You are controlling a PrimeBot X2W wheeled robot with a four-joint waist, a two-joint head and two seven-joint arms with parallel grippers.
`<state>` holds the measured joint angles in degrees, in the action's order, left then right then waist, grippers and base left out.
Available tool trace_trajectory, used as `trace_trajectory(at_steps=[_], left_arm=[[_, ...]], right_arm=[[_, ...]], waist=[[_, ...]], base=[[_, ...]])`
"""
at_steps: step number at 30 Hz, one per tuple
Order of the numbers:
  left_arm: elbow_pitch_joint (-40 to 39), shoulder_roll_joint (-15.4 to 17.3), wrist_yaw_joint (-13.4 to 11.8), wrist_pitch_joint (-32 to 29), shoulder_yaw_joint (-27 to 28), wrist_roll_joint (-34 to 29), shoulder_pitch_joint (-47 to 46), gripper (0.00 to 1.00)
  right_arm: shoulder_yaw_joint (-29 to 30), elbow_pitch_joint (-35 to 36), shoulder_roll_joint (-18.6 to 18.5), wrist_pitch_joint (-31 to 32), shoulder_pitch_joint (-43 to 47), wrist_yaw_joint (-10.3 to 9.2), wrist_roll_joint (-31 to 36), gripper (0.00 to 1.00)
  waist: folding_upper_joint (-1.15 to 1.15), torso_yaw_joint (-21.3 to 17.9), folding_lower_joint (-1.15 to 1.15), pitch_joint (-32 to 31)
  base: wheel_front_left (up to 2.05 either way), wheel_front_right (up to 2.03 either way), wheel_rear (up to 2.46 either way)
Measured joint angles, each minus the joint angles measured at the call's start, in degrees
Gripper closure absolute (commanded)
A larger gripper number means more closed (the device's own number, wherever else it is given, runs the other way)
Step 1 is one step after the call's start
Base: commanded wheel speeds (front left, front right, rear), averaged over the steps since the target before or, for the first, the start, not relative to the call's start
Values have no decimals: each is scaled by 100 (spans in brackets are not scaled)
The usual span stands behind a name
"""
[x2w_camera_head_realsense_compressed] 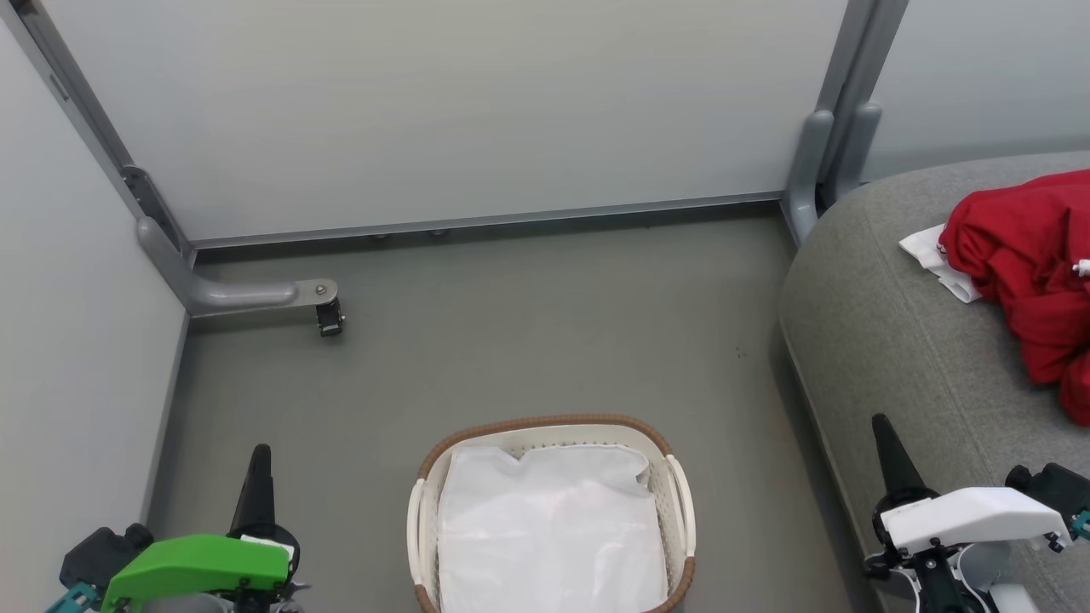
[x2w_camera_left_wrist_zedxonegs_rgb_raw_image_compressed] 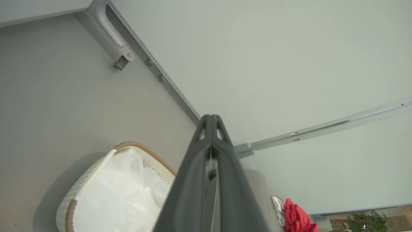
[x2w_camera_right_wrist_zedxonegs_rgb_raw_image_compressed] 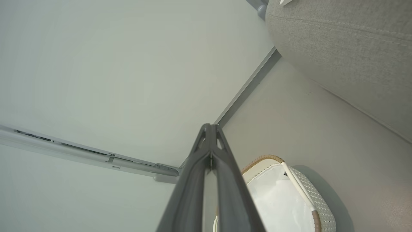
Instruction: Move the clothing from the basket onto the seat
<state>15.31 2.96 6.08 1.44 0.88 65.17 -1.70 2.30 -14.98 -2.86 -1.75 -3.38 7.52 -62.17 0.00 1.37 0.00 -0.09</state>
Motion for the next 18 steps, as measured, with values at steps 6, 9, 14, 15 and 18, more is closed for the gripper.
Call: trace_trajectory(at_steps=[6, 9, 14, 15, 18], left_arm=[[-9, -1, 18, -90, 71, 314, -28, 100], [-15, -1, 32, -141, 98, 470, -60, 100], [-26, -1, 44, -216, 142, 721, -108, 100], [-29, -2, 45, -227, 153, 770, -113, 100], [-35, -2, 47, -274, 193, 937, -135, 100]], right_arm=[[42, 12, -3, 86, -57, 0, -355, 100], [66, 16, -3, 133, -69, 0, -542, 100], [94, 23, -5, 203, -76, 0, -813, 100], [101, 25, -5, 222, -77, 0, -871, 100], [121, 33, -8, 270, -86, 0, -1036, 100]], waist=[[0, -13, 0, 3], [0, -20, 0, 4], [0, -30, 0, 6], [0, -32, 0, 6], [0, -39, 0, 8]], base=[[0, 0, 0], [0, 0, 0], [0, 0, 0], [0, 0, 0], [0, 0, 0]])
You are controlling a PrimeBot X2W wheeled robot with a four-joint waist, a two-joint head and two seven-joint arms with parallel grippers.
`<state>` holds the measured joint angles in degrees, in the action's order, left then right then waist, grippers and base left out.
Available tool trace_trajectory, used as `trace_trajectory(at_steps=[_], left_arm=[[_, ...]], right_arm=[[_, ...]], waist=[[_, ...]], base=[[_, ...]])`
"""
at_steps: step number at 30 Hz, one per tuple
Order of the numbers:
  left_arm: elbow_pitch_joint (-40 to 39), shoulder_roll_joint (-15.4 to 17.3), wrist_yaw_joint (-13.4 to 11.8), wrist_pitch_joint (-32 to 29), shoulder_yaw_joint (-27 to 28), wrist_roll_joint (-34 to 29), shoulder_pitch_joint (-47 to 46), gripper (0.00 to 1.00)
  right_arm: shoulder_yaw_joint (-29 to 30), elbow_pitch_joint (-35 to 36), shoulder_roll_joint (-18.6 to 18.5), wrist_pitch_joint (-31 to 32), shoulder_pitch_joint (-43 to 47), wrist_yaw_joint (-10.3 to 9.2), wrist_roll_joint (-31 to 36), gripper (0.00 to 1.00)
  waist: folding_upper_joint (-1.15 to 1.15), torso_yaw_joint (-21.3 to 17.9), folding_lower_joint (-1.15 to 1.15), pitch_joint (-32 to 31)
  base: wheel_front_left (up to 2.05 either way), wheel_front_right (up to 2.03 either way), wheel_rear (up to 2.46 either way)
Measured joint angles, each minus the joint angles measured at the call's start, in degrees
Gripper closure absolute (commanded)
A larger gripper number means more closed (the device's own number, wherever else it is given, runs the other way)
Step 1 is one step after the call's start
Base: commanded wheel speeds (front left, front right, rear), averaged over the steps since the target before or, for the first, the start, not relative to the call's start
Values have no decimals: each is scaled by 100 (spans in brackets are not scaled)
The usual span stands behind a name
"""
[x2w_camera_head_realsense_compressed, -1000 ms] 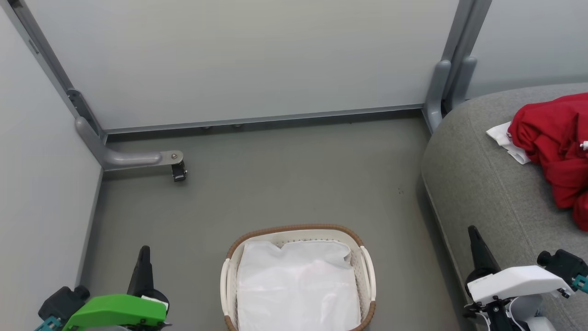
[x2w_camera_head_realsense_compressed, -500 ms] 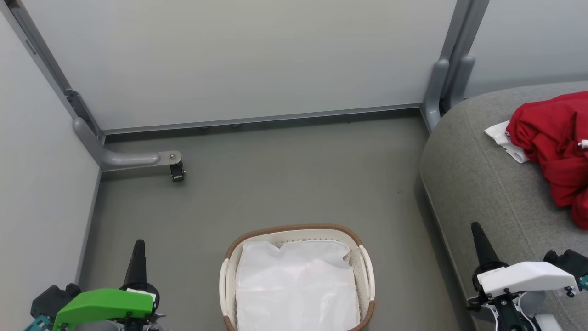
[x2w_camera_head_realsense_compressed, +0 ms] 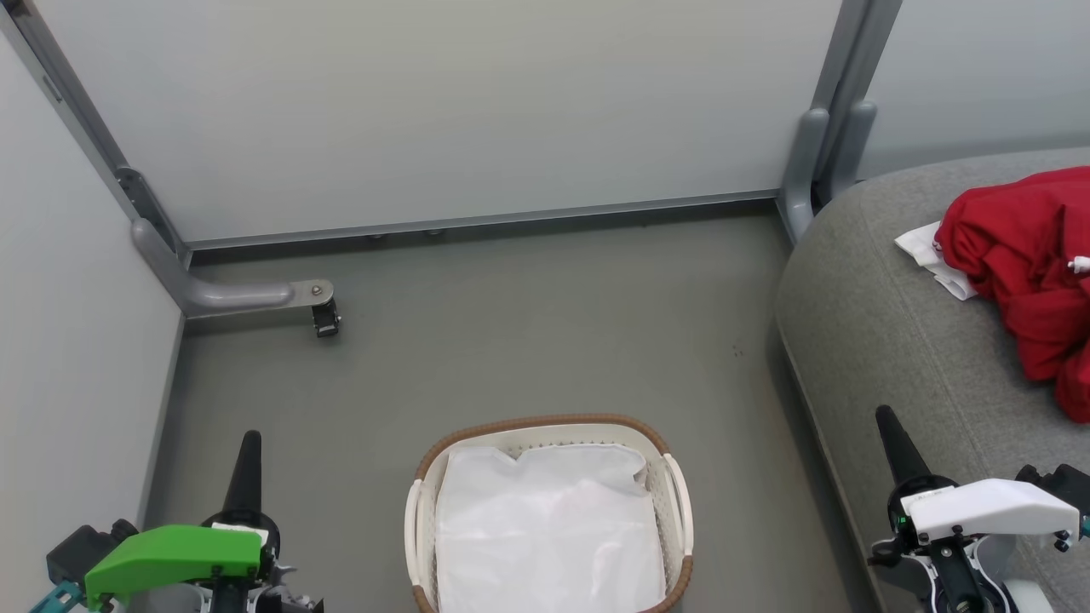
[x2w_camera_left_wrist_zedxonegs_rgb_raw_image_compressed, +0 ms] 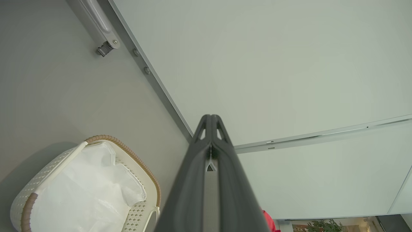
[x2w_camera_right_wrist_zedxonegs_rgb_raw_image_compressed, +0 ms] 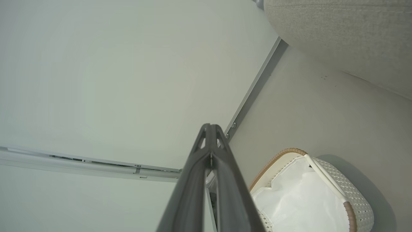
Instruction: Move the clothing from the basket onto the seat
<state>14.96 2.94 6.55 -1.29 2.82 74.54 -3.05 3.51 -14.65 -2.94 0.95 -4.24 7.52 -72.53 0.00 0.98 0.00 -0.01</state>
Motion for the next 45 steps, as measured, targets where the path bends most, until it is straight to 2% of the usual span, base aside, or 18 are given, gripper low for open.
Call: trace_trajectory(at_steps=[45], left_arm=[[-81, -2, 76, -520, 363, 1746, -270, 100]], right_arm=[[258, 54, -7, 512, -169, -3, -1973, 100]], waist=[[0, -96, 0, 19]], base=[[0, 0, 0]])
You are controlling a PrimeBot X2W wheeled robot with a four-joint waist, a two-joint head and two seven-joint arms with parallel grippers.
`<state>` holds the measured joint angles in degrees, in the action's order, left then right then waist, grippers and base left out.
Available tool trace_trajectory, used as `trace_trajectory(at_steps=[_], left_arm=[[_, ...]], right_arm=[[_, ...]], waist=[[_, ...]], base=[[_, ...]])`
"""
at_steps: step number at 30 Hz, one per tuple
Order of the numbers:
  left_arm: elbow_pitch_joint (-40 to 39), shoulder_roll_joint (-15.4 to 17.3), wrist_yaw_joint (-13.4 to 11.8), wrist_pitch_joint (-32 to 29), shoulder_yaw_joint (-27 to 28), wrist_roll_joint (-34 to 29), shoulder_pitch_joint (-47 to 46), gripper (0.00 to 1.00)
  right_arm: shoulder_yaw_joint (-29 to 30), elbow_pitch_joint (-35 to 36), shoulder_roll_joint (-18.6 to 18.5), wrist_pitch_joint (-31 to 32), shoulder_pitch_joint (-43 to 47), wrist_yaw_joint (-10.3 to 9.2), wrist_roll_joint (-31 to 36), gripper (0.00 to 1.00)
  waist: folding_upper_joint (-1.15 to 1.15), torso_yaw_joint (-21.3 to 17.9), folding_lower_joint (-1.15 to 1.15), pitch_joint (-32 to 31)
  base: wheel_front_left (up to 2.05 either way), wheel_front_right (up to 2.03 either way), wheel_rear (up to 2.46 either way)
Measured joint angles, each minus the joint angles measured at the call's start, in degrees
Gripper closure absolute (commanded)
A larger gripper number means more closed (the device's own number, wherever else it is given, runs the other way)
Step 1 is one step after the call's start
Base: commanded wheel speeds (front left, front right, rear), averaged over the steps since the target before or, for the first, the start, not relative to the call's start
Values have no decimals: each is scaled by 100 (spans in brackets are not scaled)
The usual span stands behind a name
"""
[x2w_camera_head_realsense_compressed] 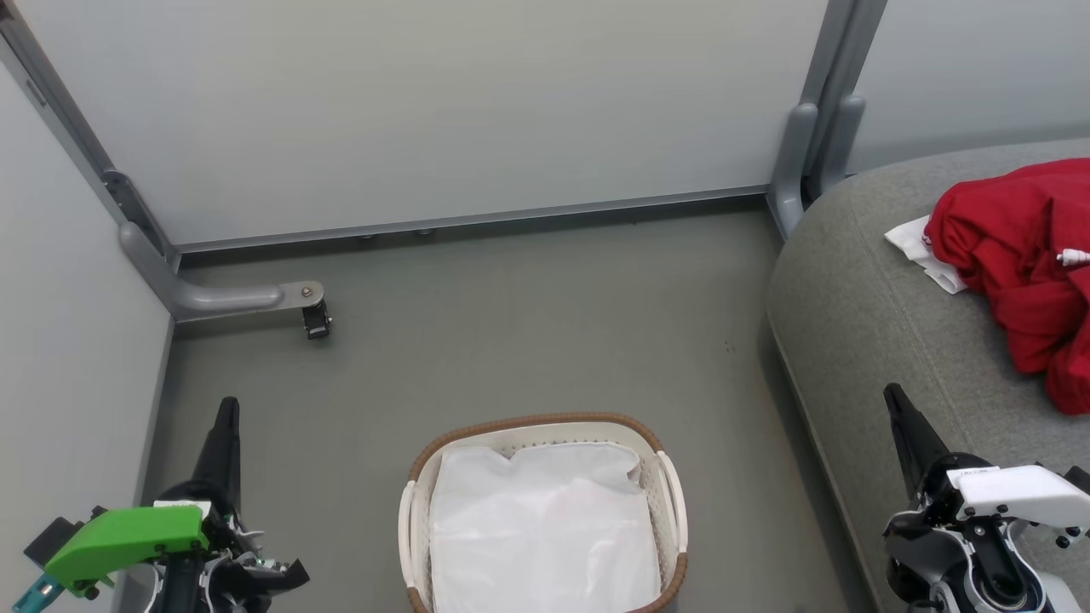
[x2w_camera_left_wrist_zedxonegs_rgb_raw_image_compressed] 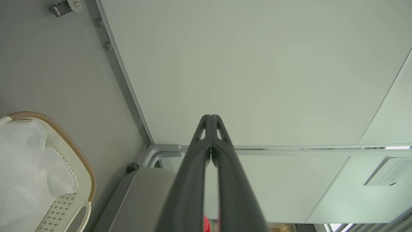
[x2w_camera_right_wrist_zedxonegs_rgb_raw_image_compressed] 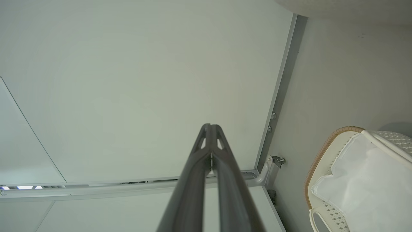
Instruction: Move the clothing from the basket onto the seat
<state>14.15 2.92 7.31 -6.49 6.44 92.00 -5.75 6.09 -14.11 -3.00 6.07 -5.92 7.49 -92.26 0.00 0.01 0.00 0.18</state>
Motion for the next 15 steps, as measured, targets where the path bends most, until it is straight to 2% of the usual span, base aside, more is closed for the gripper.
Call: trace_trajectory(at_steps=[15], left_arm=[[-5, -1, 1, -3, 11, 33, -20, 100]], right_arm=[[13, 1, 1, 22, -4, 0, -33, 100]], waist=[[0, -2, 0, 0]], base=[[0, 0, 0]])
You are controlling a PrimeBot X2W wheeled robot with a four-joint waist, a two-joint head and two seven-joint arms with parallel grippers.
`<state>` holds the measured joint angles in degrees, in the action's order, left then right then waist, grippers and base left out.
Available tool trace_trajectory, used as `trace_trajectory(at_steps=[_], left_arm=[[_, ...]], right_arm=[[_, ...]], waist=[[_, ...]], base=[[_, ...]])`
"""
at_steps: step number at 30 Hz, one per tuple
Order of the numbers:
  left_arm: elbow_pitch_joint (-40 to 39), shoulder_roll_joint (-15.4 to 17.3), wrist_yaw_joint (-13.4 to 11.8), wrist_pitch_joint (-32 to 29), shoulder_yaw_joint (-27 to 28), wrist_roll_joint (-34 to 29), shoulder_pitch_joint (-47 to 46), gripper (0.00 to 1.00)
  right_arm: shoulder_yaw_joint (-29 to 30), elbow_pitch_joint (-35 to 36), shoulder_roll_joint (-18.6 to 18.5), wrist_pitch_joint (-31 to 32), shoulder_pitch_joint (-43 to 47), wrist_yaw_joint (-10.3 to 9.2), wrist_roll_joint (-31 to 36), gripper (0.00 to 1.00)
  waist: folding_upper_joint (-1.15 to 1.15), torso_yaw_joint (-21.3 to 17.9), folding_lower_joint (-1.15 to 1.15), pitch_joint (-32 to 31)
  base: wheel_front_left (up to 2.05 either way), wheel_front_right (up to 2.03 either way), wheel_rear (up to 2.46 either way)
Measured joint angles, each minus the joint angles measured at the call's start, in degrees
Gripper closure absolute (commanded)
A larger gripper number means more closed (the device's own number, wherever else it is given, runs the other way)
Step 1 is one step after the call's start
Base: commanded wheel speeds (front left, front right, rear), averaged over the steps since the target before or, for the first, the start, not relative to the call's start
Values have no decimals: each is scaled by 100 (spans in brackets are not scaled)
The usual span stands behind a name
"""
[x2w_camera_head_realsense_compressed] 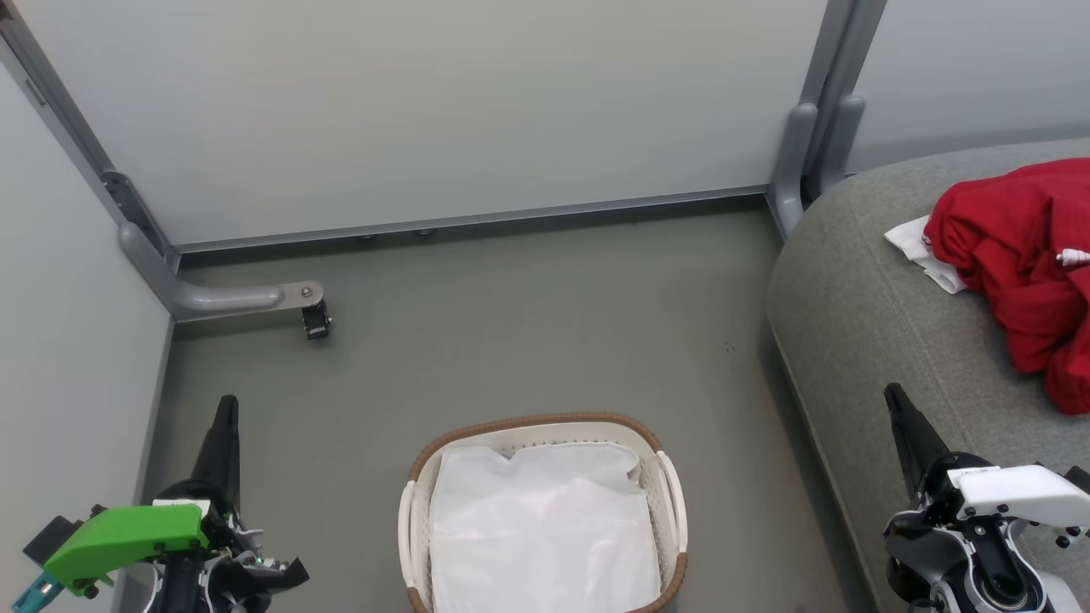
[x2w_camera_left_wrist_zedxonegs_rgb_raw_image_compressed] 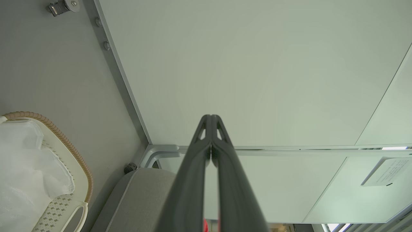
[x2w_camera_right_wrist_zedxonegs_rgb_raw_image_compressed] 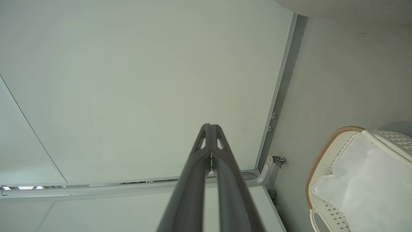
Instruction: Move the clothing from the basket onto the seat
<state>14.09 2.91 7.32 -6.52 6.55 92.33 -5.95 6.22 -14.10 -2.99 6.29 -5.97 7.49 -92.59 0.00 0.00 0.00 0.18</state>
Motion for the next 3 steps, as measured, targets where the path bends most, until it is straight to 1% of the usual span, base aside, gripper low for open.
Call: trace_trajectory(at_steps=[3], left_arm=[[0, 0, 0, 0, 0, 0, 0, 100]], right_arm=[[1, 0, 0, 0, -1, 0, 1, 100]], waist=[[0, 0, 0, 0]], base=[[0, 0, 0]])
